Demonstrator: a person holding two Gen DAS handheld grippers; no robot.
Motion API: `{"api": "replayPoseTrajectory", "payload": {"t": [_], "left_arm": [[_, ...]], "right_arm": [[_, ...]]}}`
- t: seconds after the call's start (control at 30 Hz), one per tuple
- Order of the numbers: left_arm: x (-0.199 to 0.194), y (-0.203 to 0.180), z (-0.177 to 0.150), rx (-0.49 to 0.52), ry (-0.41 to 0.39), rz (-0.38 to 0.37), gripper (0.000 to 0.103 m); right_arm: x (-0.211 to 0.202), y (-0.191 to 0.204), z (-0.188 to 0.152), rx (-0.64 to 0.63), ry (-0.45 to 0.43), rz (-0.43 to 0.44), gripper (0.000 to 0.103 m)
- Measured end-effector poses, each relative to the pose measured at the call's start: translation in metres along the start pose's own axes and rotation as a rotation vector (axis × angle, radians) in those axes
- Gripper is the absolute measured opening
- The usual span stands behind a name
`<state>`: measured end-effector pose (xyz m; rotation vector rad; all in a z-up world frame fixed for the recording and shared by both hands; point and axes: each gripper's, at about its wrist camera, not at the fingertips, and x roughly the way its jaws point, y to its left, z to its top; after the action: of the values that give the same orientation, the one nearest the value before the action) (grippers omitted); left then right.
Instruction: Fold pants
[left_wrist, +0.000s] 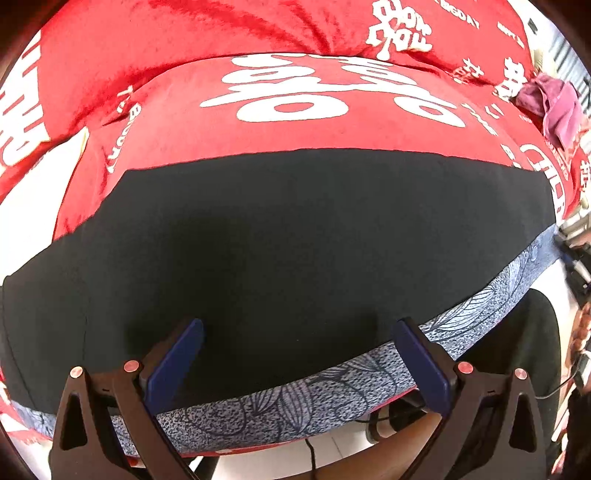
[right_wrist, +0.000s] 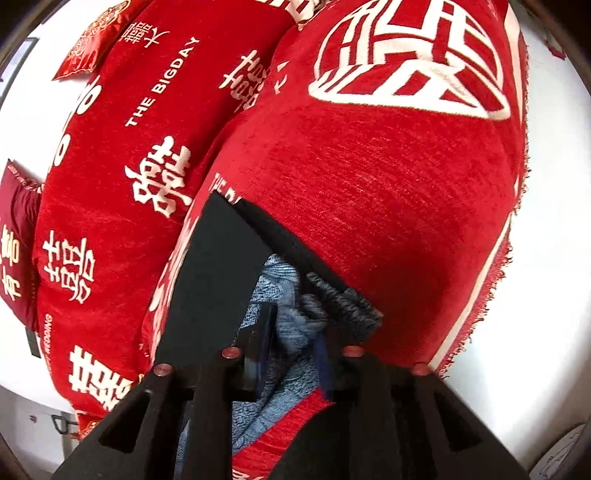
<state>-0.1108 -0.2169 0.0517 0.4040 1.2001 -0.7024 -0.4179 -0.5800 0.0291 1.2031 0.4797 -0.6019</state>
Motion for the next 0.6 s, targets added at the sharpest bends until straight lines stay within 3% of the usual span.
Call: {"api": "replayPoseTrajectory", "payload": {"t": [0.07,0.13,0.17,0.2,0.23,0.27,0.3,0.43,0.53,0.6], "left_arm": [[-0.003,-0.004,0.0,0.016,-0.012,0.001,0.103],[0.002,-0.003,-0.001,0.011,0.001,0.001,0.103],[0.006,-0.001,-0.001,0.0,0.013,0.002,0.103],[0.008,0.0,-0.001,-0.011,0.024,0.005,0.103],[0.011,0.002,-0.003,-0.022,0.034,0.006,0.103],[0.01,0.004,-0.004,-0.03,0.034,0.002,0.103],[0.009,0.005,-0.004,-0.031,0.029,0.001,0.103],[0.002,-0.002,0.006,-0.01,-0.014,0.015,0.103],[0.002,-0.02,0.022,0.009,-0.035,0.0,0.103],[0.004,-0.032,0.031,0.029,-0.047,-0.012,0.103]], "right_arm": [[-0.01,0.005,-0.001,-0.01,-0.049,-0.006,0.013],[-0.01,0.004,0.001,-0.008,-0.057,-0.093,0.014],[-0.003,-0.011,0.003,0.065,-0.028,-0.165,0.023],[-0.001,-0.021,0.004,0.118,-0.019,-0.168,0.042],[-0.003,-0.034,0.003,0.192,-0.022,-0.168,0.05],[-0.011,-0.042,0.004,0.224,-0.044,-0.25,0.05],[-0.017,-0.04,0.005,0.203,-0.061,-0.279,0.05],[-0.03,0.018,0.009,-0.093,-0.129,-0.26,0.05],[-0.013,0.104,-0.015,-0.451,-0.091,-0.212,0.076],[0.004,0.144,-0.037,-0.637,-0.057,-0.205,0.082]]}}
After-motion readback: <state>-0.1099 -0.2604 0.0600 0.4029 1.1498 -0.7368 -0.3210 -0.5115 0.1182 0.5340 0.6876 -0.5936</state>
